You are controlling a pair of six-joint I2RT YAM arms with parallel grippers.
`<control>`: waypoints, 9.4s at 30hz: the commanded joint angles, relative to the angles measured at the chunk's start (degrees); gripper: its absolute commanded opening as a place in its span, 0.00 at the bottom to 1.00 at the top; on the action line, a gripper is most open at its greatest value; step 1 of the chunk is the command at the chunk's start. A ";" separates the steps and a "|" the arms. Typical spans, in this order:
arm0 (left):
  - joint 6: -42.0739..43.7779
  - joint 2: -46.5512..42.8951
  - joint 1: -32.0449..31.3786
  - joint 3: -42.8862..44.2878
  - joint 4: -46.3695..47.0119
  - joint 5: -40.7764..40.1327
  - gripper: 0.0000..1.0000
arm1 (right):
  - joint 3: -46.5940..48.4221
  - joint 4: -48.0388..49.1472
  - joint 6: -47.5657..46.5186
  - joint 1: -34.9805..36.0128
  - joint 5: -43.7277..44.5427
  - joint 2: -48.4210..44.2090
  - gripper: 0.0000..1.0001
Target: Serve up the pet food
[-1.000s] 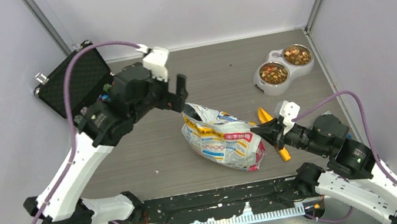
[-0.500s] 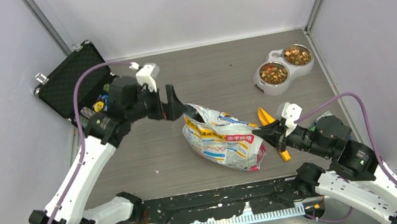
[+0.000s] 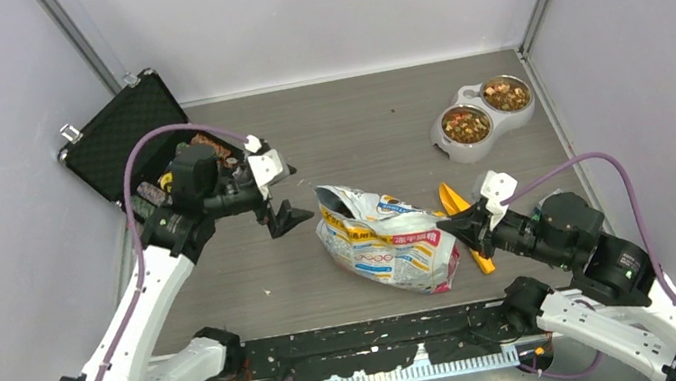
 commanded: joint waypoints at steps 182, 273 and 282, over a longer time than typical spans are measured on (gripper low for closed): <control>-17.12 0.50 -17.51 -3.34 10.70 -21.22 0.58 | 40.81 -12.88 -34.67 -0.19 -24.99 53.23 0.05; -10.35 -6.94 -15.00 -6.77 4.23 -43.03 0.00 | 31.31 -23.36 -31.23 -26.69 11.43 43.53 0.05; -10.37 -7.23 -14.87 -6.54 4.80 -39.10 0.00 | 31.92 -21.48 -29.77 -27.06 12.33 41.20 0.05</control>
